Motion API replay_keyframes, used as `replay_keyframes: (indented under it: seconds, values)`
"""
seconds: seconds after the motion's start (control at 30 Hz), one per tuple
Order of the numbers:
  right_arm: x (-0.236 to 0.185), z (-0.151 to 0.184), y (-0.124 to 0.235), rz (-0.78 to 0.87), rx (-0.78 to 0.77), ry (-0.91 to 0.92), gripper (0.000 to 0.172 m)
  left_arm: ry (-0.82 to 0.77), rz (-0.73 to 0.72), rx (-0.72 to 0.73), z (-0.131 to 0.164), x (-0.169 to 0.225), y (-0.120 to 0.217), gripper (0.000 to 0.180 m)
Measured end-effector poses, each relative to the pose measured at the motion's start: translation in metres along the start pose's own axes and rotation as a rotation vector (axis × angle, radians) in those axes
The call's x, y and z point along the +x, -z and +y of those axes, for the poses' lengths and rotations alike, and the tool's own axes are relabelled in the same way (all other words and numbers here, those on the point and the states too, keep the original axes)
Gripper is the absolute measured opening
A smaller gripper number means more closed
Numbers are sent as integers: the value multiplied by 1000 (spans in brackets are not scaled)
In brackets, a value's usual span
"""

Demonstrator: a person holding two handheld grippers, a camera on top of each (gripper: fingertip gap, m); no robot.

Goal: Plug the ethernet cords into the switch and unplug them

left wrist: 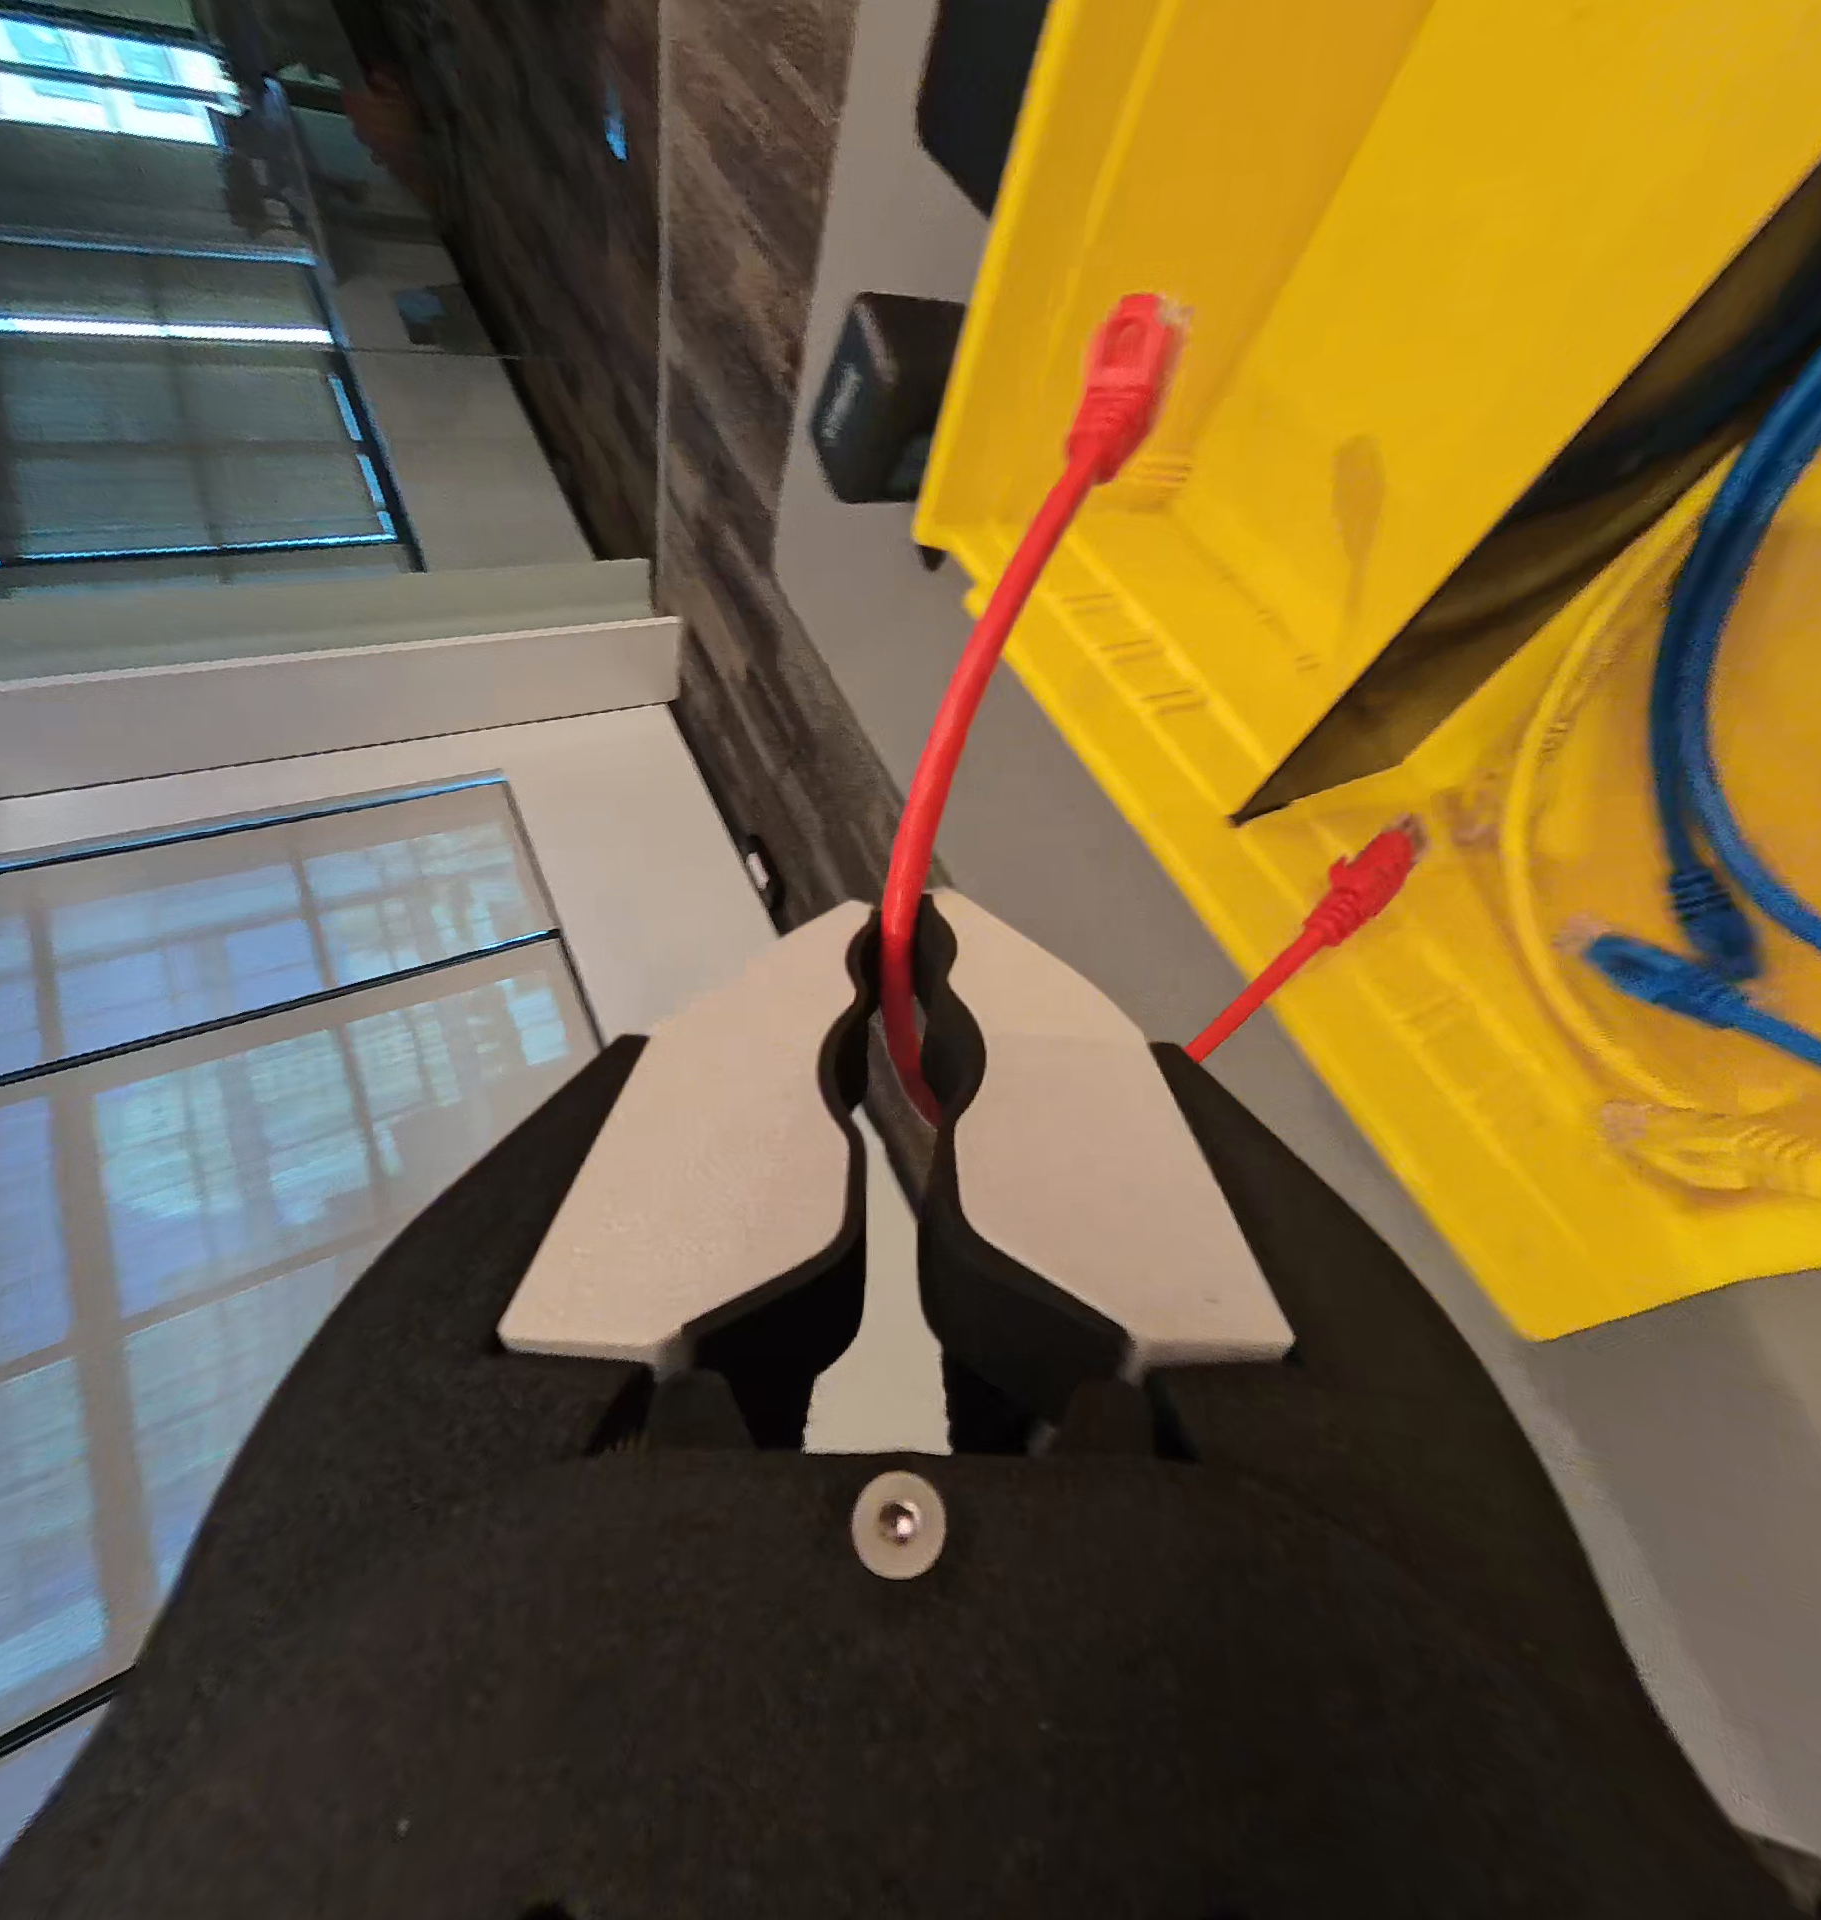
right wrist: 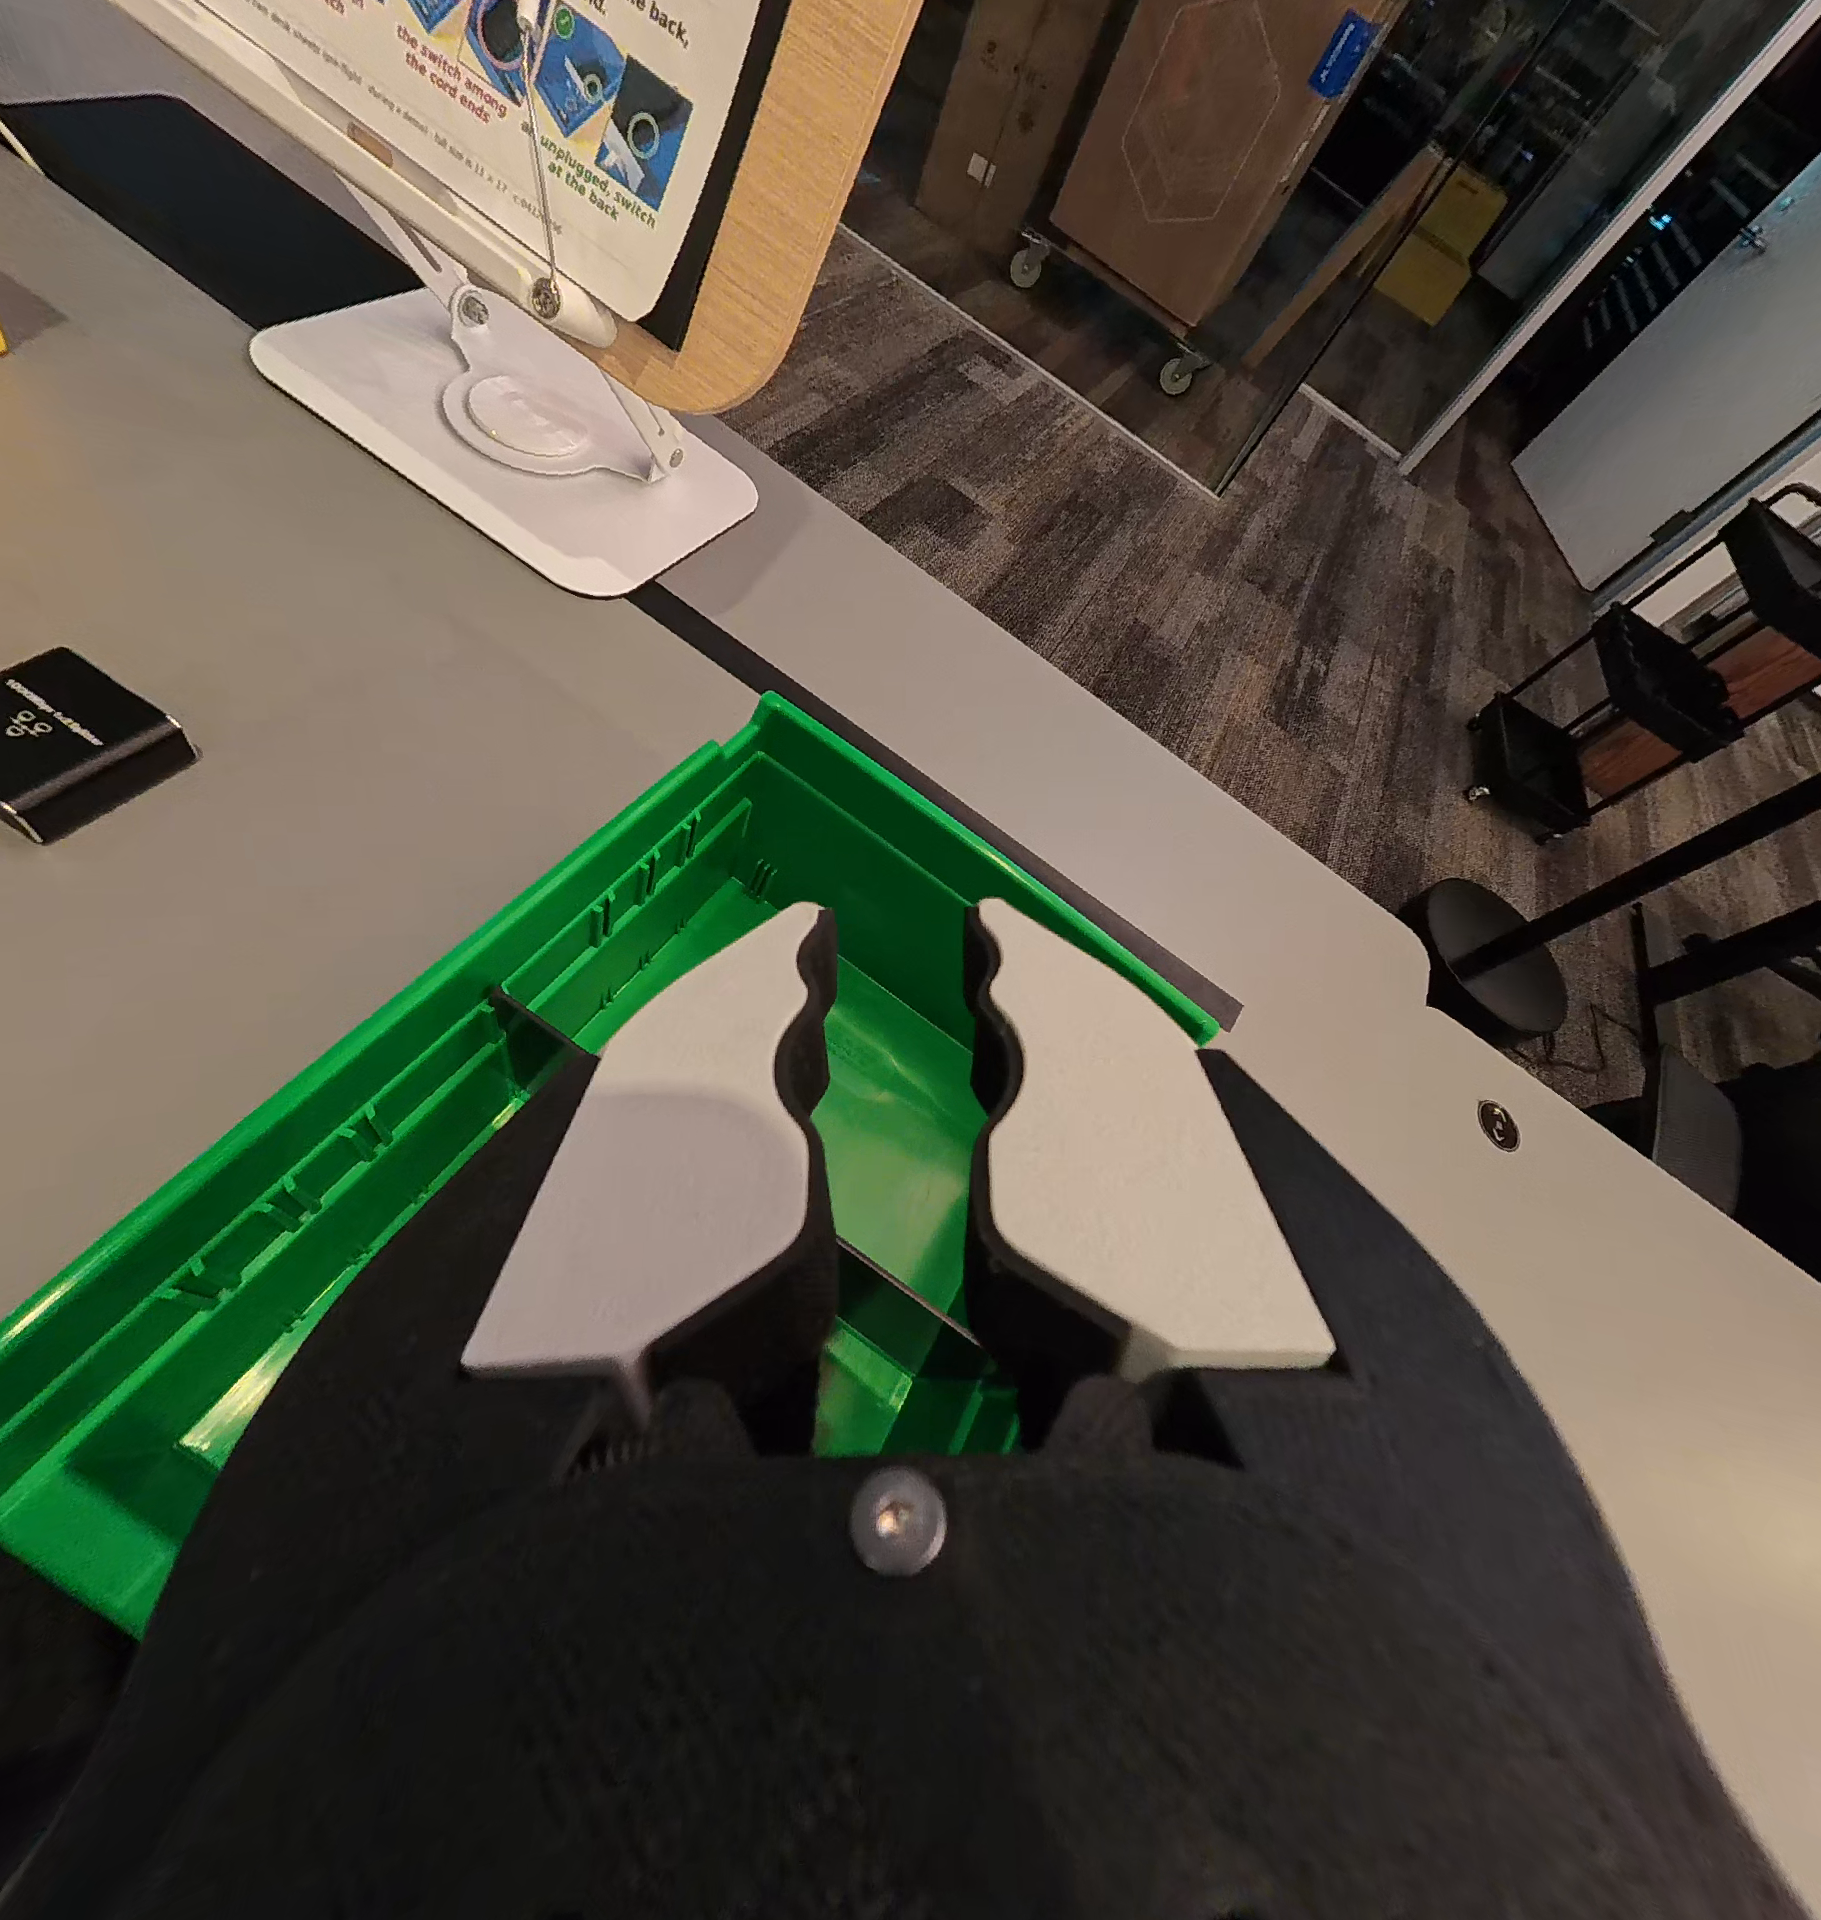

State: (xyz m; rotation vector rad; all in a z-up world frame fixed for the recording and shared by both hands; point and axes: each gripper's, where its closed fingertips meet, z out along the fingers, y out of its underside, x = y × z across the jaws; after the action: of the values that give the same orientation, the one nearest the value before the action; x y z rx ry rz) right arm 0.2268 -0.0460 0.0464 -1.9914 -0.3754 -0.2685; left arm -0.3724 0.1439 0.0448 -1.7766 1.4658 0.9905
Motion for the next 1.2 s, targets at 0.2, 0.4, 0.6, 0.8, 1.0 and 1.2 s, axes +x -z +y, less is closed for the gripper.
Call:
replay_keyframes:
  seconds: [0.2, 0.4, 0.6, 0.8, 1.0, 1.2]
  values:
    - [1, 2, 0, -1, -5, -3, 24, -25, -84, 24, -18, -44, 45, 4]
    - [2, 0, 5, 10, 2, 0, 24, -85, -83, 215, -87, -32, 108, 4]
    - [2, 3, 10, 13, -5, 2, 24, -219, 119, 490, -183, 42, 163, 4]
    - [9, 10, 17, 24, -1, -30, 24, -380, 345, 594, -248, 124, 167, 4]
    - [12, 15, 19, 21, -1, -50, 24, -469, 409, 590, -279, 159, 132, 4]
    - [10, 17, 12, 10, -21, -42, 24, -505, 525, 562, -302, 172, 81, 3]
